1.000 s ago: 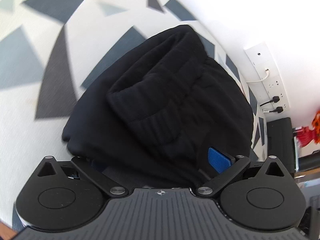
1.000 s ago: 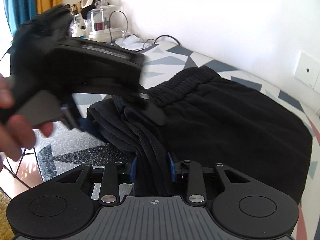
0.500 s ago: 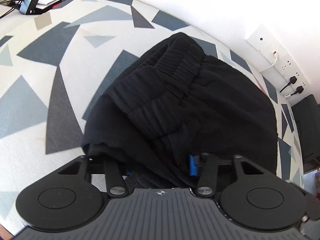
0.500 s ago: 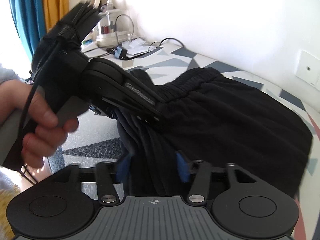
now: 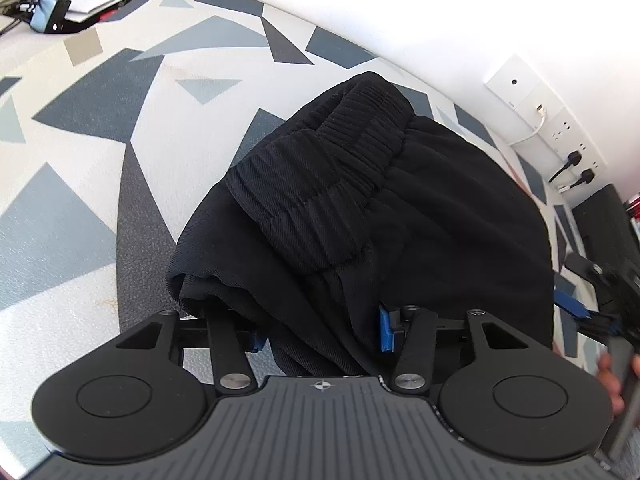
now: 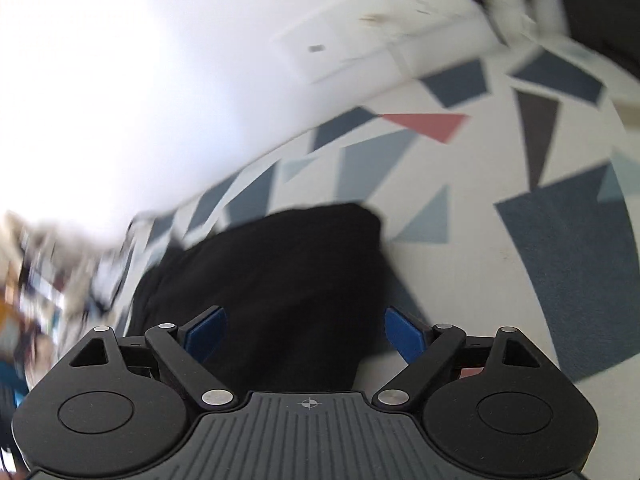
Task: Fold clothes
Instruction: 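Grasp the folded trousers' edge with the right gripper while the left gripper grasps the waistband, then lift the folded trousers off the bed with both grippers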
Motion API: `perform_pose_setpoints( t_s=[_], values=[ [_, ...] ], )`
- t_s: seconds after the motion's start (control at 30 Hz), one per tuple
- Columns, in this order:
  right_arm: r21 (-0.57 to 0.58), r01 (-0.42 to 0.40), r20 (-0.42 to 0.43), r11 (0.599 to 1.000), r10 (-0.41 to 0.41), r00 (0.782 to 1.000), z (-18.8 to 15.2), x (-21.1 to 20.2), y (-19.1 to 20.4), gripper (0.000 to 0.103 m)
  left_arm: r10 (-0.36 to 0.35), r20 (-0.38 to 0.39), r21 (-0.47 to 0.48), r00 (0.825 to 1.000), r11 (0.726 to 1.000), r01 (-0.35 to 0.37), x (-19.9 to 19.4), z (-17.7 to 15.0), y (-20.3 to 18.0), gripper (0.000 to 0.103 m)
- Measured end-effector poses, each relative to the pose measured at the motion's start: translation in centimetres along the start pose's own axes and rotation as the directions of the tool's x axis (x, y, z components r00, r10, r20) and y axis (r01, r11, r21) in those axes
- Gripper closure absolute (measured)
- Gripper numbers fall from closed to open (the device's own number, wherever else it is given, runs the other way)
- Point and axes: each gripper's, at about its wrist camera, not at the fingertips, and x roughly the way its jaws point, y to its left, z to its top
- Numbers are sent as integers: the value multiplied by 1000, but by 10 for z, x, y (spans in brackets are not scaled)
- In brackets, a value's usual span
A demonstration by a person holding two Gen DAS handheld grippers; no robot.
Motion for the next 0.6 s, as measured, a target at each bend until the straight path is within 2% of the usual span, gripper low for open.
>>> perform_pose_setpoints(
  t_s=[0.1,0.3,0.37,0.4,0.43,0.5,0.53,0.6],
  values=[
    [54,26,10,998,-26,1000,12,16,-11,19,-13,7,16,1000,1000,13,0,-1,2,53],
    [-17,72,9,997,-71,997,20,48,-7,19,-20,32,56,999,998,18,2,-3,0,47],
    [-36,62,-11,997,-63,998,20,57,-2,50,-12,40,77,999,997,9,2,-4,-3,44],
    [-47,67,-5,997,-67,998,19,58,1,51,-7,46,88,999,996,3,3,-4,-5,43],
    [-59,74,4,996,-74,997,16,57,4,57,-1,51,98,999,995,-4,3,-4,-6,45],
    [-66,80,18,995,-79,997,14,56,7,61,-7,52,121,999,993,0,3,-4,-6,53],
    [-58,78,16,995,-77,997,15,56,6,62,-16,47,119,999,993,10,3,-4,-4,56],
    [-40,74,11,996,-74,997,18,56,2,54,-27,39,110,999,994,23,2,-2,-1,59]
  ],
)
